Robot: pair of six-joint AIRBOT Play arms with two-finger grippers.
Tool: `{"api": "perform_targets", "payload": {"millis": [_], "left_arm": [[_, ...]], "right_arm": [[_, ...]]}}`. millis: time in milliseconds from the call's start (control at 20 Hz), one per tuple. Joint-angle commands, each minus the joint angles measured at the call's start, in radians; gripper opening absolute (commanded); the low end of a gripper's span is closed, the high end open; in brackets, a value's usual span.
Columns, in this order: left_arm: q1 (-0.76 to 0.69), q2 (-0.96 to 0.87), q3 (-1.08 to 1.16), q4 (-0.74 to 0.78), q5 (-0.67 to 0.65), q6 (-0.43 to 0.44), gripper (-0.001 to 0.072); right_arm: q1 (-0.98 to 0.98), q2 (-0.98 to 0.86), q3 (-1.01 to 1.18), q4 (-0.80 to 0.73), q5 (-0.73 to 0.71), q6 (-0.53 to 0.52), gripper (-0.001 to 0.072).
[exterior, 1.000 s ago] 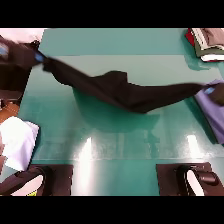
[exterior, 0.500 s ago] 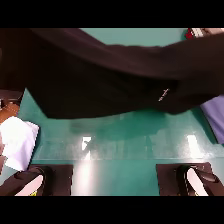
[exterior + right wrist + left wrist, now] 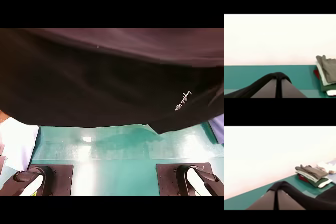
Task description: Fold the shirts.
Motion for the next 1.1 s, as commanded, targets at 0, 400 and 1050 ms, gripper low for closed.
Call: {"api": "perform_targets", "payload": {"millis": [0, 400, 1050], "left_arm": [[0.0, 0.006, -0.056, 0.13, -0.085, -0.024, 0.0021], [0.028, -0.103, -0.599, 0.425, -0.064, -0.072, 0.0021], [0.041, -0.642, -0.657, 0.407, 0.434, -0.066, 0.0021]], "right_arm": [[0.0, 0.012, -0.063, -0.034, -0.014, 0.022, 0.0021], [0.059, -0.402, -0.05, 0.023, 0.275, 0.096, 0.0021], [0.209, -0.821, -0.308, 0.015, -0.315, -0.034, 0.0021]]}}
